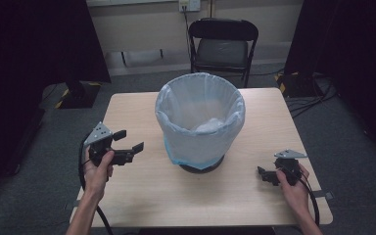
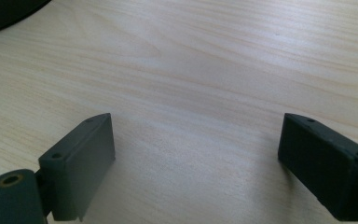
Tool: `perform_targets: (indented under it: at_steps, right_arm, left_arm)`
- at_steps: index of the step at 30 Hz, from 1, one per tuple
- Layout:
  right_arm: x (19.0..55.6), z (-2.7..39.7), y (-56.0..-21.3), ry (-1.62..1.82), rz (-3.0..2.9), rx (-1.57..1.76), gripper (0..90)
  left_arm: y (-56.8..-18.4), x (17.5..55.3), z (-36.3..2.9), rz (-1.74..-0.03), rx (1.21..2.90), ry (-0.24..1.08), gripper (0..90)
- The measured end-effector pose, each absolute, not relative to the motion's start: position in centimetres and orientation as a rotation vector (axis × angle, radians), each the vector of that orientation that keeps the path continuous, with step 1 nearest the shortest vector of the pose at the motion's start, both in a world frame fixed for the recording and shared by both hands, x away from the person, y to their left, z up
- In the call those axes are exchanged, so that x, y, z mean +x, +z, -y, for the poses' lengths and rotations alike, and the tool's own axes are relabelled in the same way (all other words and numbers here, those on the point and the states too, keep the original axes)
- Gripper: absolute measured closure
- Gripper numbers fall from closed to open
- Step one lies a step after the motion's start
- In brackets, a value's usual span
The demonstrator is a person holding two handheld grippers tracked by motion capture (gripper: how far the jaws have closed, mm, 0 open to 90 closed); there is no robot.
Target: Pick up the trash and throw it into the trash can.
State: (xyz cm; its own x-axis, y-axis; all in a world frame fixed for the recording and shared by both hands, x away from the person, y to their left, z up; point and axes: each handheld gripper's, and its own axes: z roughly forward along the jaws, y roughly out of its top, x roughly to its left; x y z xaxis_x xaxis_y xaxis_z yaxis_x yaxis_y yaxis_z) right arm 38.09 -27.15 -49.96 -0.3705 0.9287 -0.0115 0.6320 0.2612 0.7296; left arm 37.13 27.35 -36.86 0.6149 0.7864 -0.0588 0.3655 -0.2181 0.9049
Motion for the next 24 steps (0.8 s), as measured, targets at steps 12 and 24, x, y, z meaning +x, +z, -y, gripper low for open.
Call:
perform_targets:
  at_steps: [12,24]
  right_arm:
    - [38.1,27.2,-50.0,0.899,-2.096,1.413,10.1]
    - [38.1,27.2,-50.0,0.898,-2.096,1.413,10.1]
  left_arm:
    - [-43.6,36.3,-27.7,-1.049,1.891,0.468,15.8]
    - [-48.3,36.1,-27.2,-1.097,2.029,0.422,16.0]
